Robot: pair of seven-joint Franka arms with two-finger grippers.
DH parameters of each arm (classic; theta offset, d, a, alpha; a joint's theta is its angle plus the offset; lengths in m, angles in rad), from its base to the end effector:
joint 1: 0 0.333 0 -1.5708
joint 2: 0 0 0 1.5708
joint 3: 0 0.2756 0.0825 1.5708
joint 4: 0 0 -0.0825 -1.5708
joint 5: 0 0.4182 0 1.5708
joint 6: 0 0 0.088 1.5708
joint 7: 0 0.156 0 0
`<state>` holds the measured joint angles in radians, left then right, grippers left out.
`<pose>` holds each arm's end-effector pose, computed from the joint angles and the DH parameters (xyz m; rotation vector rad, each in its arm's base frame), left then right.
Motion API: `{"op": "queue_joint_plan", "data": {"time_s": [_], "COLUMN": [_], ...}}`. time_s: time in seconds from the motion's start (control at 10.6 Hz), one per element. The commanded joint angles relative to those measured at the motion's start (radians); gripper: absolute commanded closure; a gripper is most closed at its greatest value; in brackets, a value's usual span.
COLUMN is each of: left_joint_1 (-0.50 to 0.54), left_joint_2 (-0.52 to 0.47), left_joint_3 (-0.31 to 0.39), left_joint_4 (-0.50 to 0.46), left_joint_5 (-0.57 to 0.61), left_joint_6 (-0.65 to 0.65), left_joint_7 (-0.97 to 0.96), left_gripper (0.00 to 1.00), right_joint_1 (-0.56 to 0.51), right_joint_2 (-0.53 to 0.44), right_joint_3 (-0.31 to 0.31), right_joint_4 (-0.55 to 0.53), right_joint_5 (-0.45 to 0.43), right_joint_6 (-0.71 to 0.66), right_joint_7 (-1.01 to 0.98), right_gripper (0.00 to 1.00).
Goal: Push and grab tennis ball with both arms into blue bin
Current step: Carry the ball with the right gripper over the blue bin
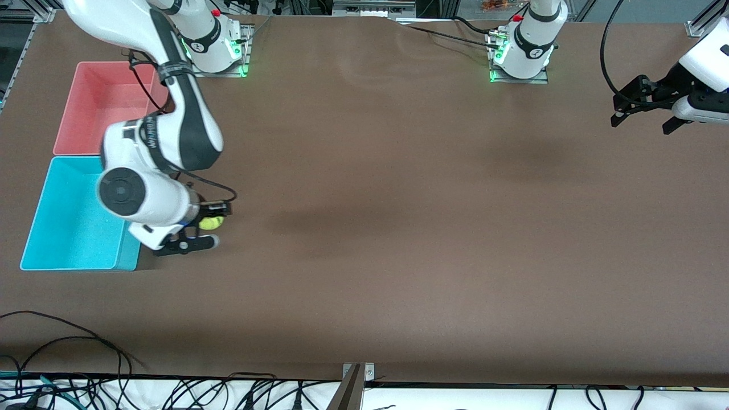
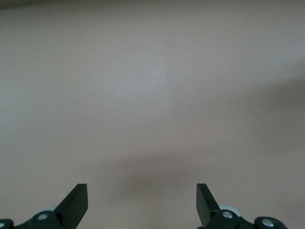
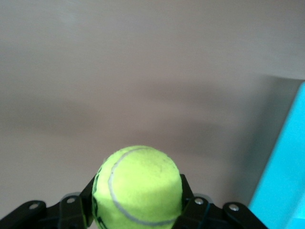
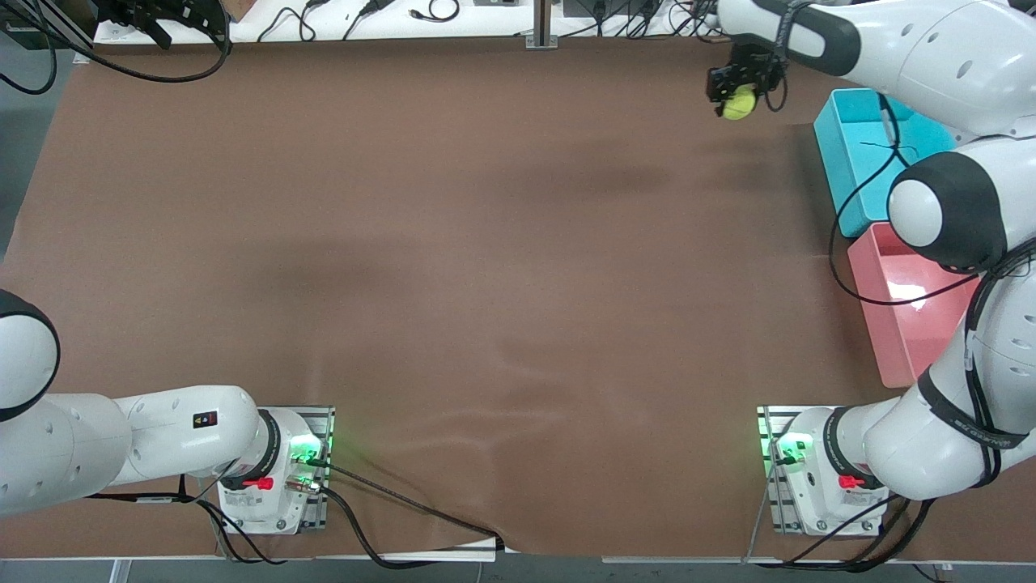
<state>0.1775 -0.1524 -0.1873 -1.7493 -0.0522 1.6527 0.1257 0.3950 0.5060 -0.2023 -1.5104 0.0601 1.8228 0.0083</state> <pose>0.5569 -0.0178 0.5371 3.1130 -0.2046 0.0850 0.6596 0.1468 0.2639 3.0561 0.2755 -0.2737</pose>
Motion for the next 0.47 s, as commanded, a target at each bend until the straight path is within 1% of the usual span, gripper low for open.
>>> {"op": "queue_joint_plan", "data": {"time_s": [0.0, 0.19, 0.28, 0.38], "left_joint_1": [-0.003, -0.003, -0.003, -0.003], "left_joint_2": [0.021, 0.024, 0.024, 0.022], "left_joint_3": [0.000, -0.001, 0.000, -0.001], "left_joint_4": [0.037, 0.040, 0.040, 0.040], "left_joint_5": [0.018, 0.020, 0.018, 0.018], "left_joint_6": [-0.037, -0.037, -0.037, -0.037], "left_joint_7": [-0.009, -0.009, -0.009, -0.009], "left_gripper": [0.00, 0.00, 0.00, 0.00], "right_joint_1": [0.002, -0.001, -0.014, -0.036], "right_joint_2": [-0.086, -0.124, -0.145, -0.149], "right_joint_3": [-0.141, -0.227, -0.250, -0.267], "right_joint_4": [-0.109, -0.167, -0.204, -0.217], "right_joint_5": [0.009, 0.010, 0.010, 0.010], "right_joint_6": [0.010, 0.021, 0.039, 0.039], "right_joint_7": [-0.215, -0.380, -0.433, -0.473], "right_gripper": [1.00, 1.00, 1.00, 1.00]}}
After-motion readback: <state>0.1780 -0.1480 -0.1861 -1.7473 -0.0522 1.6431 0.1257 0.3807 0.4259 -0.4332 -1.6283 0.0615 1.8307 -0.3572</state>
